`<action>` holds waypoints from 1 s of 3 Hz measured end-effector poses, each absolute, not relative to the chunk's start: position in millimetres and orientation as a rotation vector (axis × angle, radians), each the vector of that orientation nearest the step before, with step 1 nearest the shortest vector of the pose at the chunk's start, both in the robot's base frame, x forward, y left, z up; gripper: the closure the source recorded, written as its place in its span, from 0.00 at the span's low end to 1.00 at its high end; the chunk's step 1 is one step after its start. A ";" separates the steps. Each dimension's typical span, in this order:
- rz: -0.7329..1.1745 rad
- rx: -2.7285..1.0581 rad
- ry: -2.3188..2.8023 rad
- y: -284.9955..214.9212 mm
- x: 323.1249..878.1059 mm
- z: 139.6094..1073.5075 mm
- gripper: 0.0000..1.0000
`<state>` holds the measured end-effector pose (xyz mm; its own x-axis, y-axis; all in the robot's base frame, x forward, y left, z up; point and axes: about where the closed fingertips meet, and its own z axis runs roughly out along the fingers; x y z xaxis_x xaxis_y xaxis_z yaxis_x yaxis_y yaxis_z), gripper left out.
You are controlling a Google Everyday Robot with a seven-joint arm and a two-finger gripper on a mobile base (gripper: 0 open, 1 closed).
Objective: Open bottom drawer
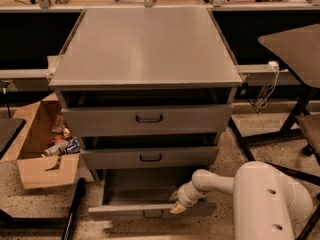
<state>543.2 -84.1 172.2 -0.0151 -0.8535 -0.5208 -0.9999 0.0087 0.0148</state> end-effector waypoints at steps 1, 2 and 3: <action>0.550 -1.904 1.928 -84.1 543.2 172.2 0.58; 0.550 -1.904 1.928 -84.0 543.2 172.2 0.27; 0.550 -1.904 1.928 -84.0 543.2 172.2 0.05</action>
Offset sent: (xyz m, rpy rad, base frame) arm 0.0000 0.0000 0.0000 0.0000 0.0000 0.0000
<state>543.2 -84.0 172.2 -0.0151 -0.8535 -0.5209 -0.9999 0.0086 0.0149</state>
